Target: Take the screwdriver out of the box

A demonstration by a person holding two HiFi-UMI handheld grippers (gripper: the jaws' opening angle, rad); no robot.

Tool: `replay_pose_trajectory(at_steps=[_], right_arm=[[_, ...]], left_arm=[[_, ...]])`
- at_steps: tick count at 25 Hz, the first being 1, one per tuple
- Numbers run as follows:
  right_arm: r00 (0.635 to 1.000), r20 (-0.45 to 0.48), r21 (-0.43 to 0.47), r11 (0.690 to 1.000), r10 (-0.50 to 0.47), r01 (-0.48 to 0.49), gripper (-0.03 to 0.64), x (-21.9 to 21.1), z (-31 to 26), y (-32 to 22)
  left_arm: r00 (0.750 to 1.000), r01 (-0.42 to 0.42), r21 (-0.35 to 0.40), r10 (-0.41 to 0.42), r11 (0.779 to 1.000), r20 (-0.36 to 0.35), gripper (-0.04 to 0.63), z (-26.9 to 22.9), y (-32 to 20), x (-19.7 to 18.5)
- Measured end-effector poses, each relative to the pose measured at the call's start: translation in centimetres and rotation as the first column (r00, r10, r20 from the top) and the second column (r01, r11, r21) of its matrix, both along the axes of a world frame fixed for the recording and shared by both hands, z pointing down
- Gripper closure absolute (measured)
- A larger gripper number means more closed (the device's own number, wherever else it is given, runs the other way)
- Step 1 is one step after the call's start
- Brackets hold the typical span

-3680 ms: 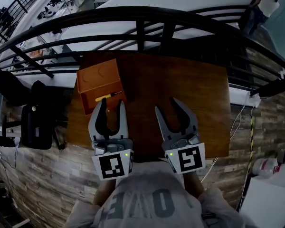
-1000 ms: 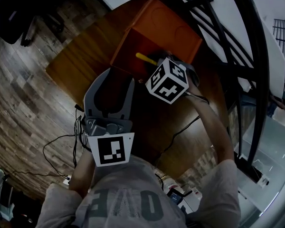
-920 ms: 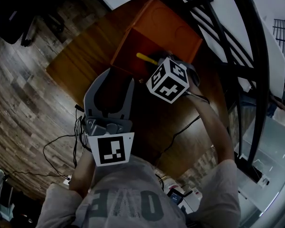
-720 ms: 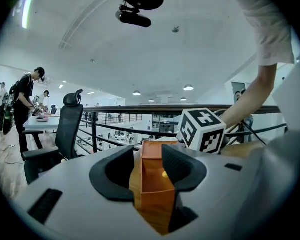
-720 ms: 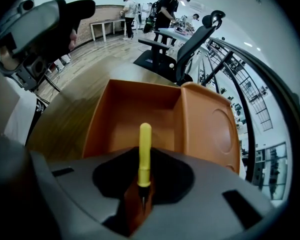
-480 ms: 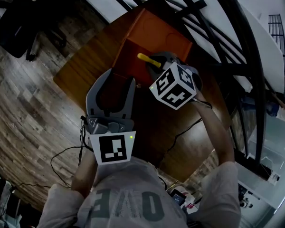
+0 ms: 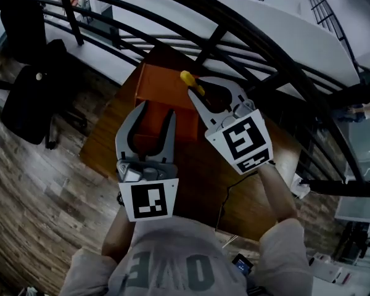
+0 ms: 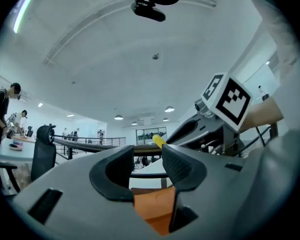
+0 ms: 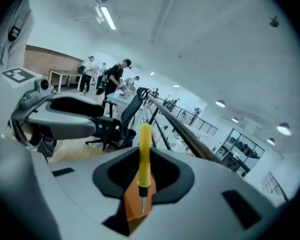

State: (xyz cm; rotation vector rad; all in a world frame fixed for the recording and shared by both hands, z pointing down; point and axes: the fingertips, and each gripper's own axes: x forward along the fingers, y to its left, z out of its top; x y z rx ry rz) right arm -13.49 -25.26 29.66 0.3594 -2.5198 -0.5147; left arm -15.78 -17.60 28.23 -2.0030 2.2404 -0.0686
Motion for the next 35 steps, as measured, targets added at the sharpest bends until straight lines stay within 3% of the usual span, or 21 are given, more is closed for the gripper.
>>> replay_pose_trajectory(at_steps=[3, 6, 10, 14, 17, 25, 28, 35], right_arm=[[0.990, 0.137, 0.054, 0.998, 0.029, -0.036, 0.541, 2.2, -5.1, 0.9], [0.949, 0.308, 0.078, 0.992, 0.073, -0.101, 0.541, 5.5, -9.8, 2.5], [0.826, 0.536, 0.045, 0.971, 0.174, -0.234, 0.541, 10.5, -14.0, 3.9], [0.693, 0.670, -0.010, 0.936, 0.267, -0.351, 0.541, 15.0, -14.9, 5.4], [0.622, 0.708, -0.067, 0.910, 0.333, -0.410, 0.541, 17.6, -14.2, 6.6], [0.494, 0.728, -0.200, 0.836, 0.476, -0.511, 0.541, 22.2, -11.4, 7.9], [0.477, 0.720, -0.232, 0.823, 0.503, -0.519, 0.541, 22.5, -10.6, 8.0], [0.483, 0.708, -0.239, 0.818, 0.515, -0.523, 0.541, 22.3, -10.3, 8.0]], left_arm=[[0.998, -0.057, 0.038, 0.056, 0.998, 0.033, 0.426, -3.3, -0.6, 1.9], [0.994, -0.113, 0.082, 0.112, 0.990, 0.019, 0.426, -6.4, -0.5, 4.5], [0.981, -0.193, 0.117, 0.195, 0.974, -0.011, 0.426, -9.1, -0.6, 7.8], [0.962, -0.262, 0.153, 0.271, 0.953, -0.039, 0.426, -10.6, -0.3, 10.1], [0.949, -0.299, 0.170, 0.310, 0.939, -0.047, 0.426, -11.2, 0.0, 11.3], [0.930, -0.349, 0.161, 0.362, 0.923, -0.060, 0.426, -10.2, 0.2, 13.9], [0.928, -0.356, 0.152, 0.367, 0.922, -0.057, 0.426, -9.9, 0.2, 13.9], [0.931, -0.350, 0.144, 0.361, 0.926, -0.059, 0.426, -9.8, 0.2, 13.7]])
